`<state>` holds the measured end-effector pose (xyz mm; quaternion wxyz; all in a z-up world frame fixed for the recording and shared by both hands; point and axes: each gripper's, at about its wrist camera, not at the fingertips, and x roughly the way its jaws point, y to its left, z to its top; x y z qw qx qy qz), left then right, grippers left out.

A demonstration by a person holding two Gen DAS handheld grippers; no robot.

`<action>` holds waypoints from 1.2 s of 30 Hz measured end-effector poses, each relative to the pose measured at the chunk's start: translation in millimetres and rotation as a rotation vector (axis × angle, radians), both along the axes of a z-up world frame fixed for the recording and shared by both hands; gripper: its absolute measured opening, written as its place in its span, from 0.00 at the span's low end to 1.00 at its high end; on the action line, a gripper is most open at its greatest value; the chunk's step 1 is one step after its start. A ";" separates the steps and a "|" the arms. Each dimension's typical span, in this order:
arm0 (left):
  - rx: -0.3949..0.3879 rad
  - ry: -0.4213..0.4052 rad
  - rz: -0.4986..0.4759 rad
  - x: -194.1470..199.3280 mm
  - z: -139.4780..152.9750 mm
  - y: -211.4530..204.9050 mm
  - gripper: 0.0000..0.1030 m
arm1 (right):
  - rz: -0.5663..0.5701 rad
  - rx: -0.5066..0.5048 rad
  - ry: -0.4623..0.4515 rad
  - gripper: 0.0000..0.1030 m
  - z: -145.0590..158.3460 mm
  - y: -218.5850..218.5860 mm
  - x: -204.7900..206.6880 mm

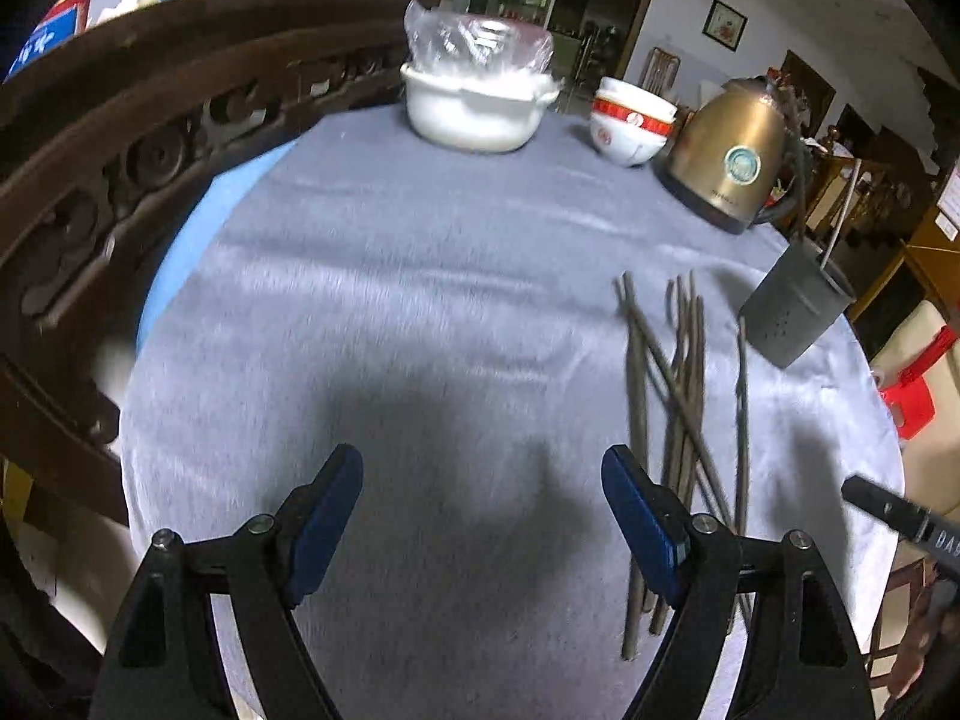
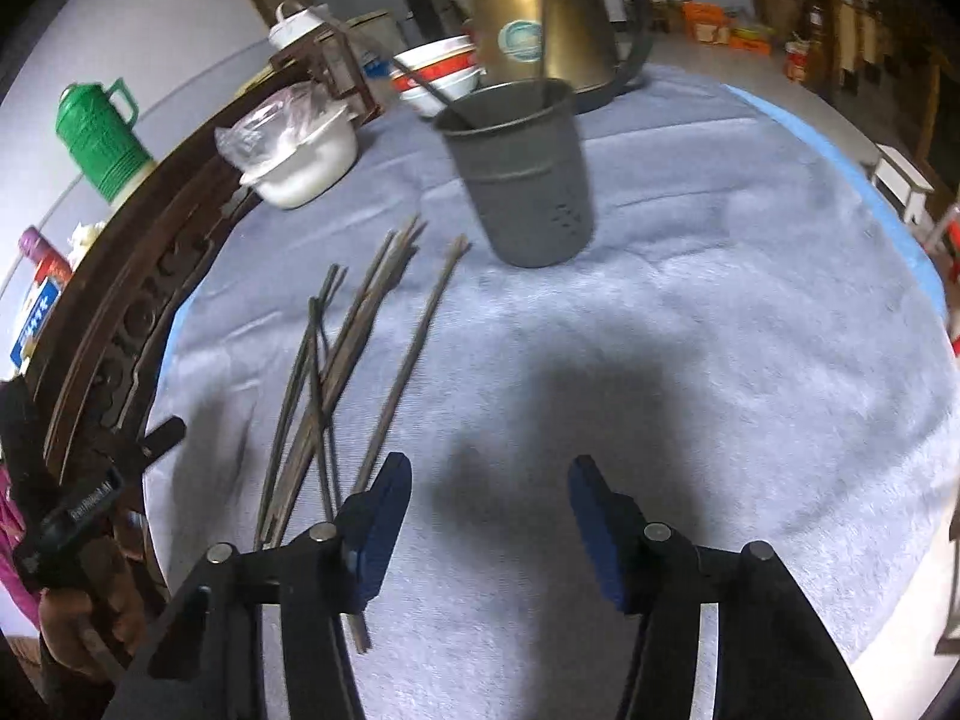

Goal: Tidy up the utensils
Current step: 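Move both tools back over the remaining chopstick pile, then grasp a chopstick with the right tool while the left tool grasps another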

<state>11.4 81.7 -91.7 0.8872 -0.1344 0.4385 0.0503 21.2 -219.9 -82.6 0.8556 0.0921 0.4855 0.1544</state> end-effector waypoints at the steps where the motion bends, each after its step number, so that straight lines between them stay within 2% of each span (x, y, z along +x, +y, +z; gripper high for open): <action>1: -0.005 0.006 -0.002 -1.9 -3.8 -0.1 0.80 | 0.006 0.003 0.003 0.56 0.4 4.6 5.1; 2: -0.008 0.011 -0.004 -2.5 -5.9 -0.4 0.80 | 0.011 0.004 0.007 0.55 0.3 9.2 10.4; 4: -0.009 0.018 -0.008 -3.9 -8.9 -0.2 0.80 | 0.022 0.002 0.016 0.47 -1.1 16.7 17.6; 7: -0.013 0.028 -0.011 -3.0 -9.9 -0.5 0.80 | 0.032 0.018 0.043 0.42 -5.7 32.7 40.5; 11: -0.032 0.040 -0.021 -0.6 -8.4 -3.6 0.80 | 0.039 0.007 0.060 0.39 -8.0 49.5 63.7; 15: -0.042 0.034 -0.034 9.0 -2.9 -9.3 0.80 | 0.038 -0.006 0.057 0.39 -7.8 54.5 70.5; 21: -0.075 0.049 -0.040 25.3 -0.3 -19.8 0.80 | -0.009 -0.022 0.109 0.37 -25.9 58.2 100.2; 23: -0.073 0.053 -0.043 29.9 1.1 -23.3 0.80 | 0.001 -0.045 0.130 0.28 -32.6 62.7 106.3; 25: -0.079 0.058 -0.045 37.9 3.9 -27.2 0.80 | 0.012 -0.059 0.136 0.13 -34.8 63.5 107.8; 30: -0.092 0.083 -0.081 69.8 9.2 -45.1 0.80 | 0.034 -0.041 0.145 0.10 -33.6 48.6 104.3; 34: -0.096 0.177 -0.095 101.9 0.6 -61.1 0.70 | 0.049 -0.017 0.142 0.11 -35.6 38.5 102.0; 36: -0.106 0.220 -0.090 111.9 -4.8 -66.6 0.59 | 0.054 -0.001 0.143 0.11 -35.9 34.5 101.7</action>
